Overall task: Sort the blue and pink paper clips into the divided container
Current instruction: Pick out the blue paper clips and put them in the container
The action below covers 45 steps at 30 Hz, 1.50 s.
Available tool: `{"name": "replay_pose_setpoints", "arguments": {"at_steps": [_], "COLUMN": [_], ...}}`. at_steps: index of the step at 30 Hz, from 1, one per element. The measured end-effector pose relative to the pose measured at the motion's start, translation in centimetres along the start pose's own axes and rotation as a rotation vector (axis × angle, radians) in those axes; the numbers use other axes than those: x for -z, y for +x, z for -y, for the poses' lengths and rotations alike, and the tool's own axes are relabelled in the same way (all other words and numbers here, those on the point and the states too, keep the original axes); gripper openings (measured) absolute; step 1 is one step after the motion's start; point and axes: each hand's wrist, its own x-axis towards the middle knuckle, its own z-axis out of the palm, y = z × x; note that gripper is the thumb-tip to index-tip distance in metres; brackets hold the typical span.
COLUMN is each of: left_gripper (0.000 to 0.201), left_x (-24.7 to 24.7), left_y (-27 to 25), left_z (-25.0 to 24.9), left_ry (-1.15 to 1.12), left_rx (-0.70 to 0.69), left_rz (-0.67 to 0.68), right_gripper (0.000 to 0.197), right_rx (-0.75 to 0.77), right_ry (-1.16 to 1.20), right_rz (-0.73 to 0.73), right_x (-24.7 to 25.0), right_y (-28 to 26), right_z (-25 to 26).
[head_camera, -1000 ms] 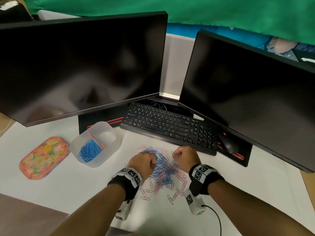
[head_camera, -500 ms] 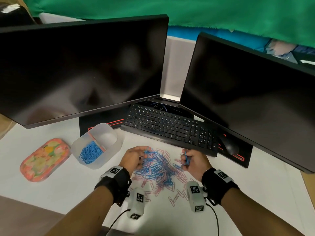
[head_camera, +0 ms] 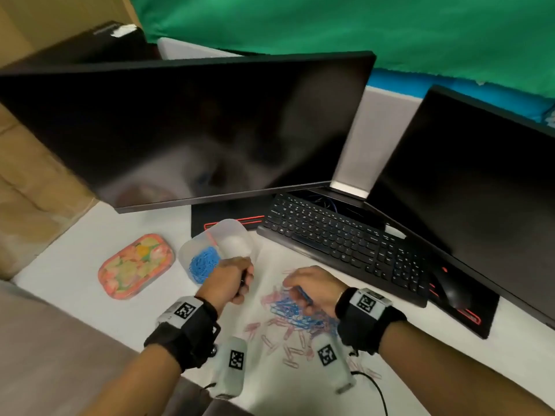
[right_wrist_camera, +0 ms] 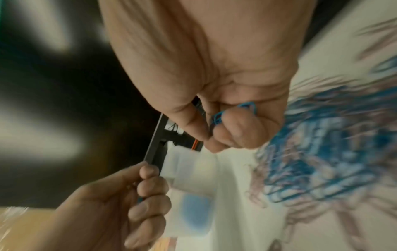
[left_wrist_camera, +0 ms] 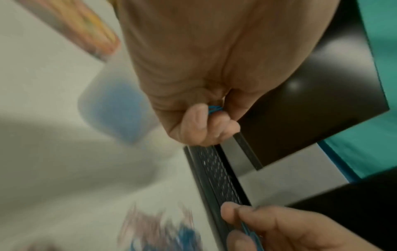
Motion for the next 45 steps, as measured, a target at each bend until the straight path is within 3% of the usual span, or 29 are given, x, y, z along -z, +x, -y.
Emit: {"name": "replay_pose_setpoints", "arguments": {"at_steps": [5,10,12,13,15,18,21,24,29,34,40,45], "left_gripper": [0.018,0.016,0.016,0.016,0.017,0.015,0.017,0.019,0.011,0.018,0.020,0.021], "left_x": [5.8,8.6,9.2,9.3,9.4,9.1,8.0,5.7,0.7,-4.2,-6.9,-8.2], "left_y": [0.7,1.2,1.2,1.1,1.2,0.9,0.6,0.5,1.2,1.2,1.6,1.7], "left_z": [-2.0,-2.5,-2.3,-2.4,-2.3,-2.4,-2.4,-1.8,0.4,3.6,6.1,7.3], "left_ry": [0.041,0.076,0.102,0.107,0.132,0.203,0.297,0.463,0.792,1.045,1.317,1.399], "left_rx": [-0.051,0.030,0.022,0.017,0.003,-0.039,-0.116,-0.190,-0.330,-0.416,-0.543,-0.589], "left_rz": [-0.292,-0.280,-0.284,-0.282,-0.278,-0.288,-0.254,-0.104,0.056,0.239,0.302,0.277], "right_gripper": [0.017,0.011,0.017,0.023,0.015,0.026,0.019,0.013,0.017,0.020,0.014,0.017], "right_rx": [0.091,0.100,0.074,0.066,0.088,0.154,0.173,0.171,0.139,0.156,0.278,0.413], "right_ry": [-0.201,-0.257,-0.257,-0.266,-0.301,-0.357,-0.313,-0.278,-0.530,-0.649,-0.793,-0.945], "right_rz": [0.065,0.097,0.107,0.107,0.089,0.070,0.022,-0.113,-0.274,-0.410,-0.320,-0.293], "right_x": [-6.0,-10.6,-11.7,-12.0,-12.1,-10.9,-8.0,-3.6,4.1,7.2,6.4,5.7], "right_y": [2.3,4.5,5.3,5.5,5.7,5.4,4.4,3.0,0.3,-2.0,-4.0,-3.8], "right_z": [5.8,9.8,10.4,10.6,10.6,10.4,9.2,6.6,-0.6,-6.8,-10.9,-13.2]}}
